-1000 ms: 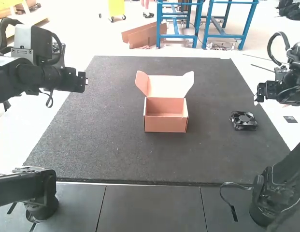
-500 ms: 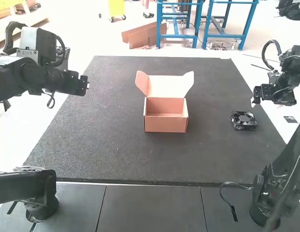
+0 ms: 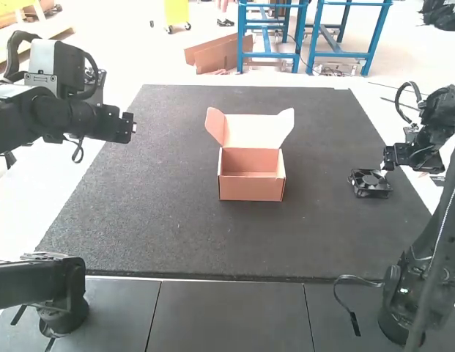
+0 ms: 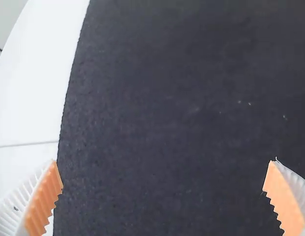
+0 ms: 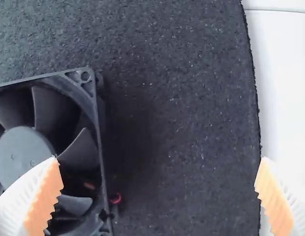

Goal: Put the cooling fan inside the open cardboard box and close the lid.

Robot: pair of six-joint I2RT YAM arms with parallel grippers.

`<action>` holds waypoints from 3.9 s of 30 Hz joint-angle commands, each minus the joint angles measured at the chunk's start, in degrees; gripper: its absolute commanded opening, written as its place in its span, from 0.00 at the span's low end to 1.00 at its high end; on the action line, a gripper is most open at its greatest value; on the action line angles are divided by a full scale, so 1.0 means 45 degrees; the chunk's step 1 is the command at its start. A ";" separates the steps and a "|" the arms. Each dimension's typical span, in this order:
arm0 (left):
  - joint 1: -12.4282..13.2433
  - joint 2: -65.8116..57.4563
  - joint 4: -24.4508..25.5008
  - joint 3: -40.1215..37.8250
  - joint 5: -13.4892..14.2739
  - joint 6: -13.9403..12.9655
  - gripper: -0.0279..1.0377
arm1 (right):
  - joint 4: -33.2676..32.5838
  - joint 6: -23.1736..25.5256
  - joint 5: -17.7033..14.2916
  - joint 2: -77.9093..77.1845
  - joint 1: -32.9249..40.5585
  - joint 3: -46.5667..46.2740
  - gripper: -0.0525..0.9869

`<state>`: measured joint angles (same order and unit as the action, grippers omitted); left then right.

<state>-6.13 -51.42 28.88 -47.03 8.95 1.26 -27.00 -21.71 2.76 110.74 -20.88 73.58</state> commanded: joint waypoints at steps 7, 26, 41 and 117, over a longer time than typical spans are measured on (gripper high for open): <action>-0.0102 0.0137 -0.0110 -0.0644 -0.0153 -0.0104 0.94 | 0.0063 -0.0174 -0.0107 0.0743 -0.0242 0.0934 0.91; -0.0044 0.0176 -0.0091 -0.0683 -0.0153 -0.0084 0.94 | -0.0210 -0.0135 -0.0185 0.1309 0.0305 0.0836 0.91; -0.0024 0.0196 -0.0130 -0.0663 -0.0153 0.0014 0.94 | -0.0288 -0.0194 -0.0907 0.1622 0.0305 0.0348 0.61; -0.0102 0.1133 -0.0637 0.0899 -0.0817 0.0307 0.94 | -0.0230 1.1212 -0.1025 -0.5546 1.2766 -0.1176 0.05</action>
<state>-6.13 -47.18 26.65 -43.46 5.96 2.39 -29.39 29.12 2.52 85.25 36.62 67.05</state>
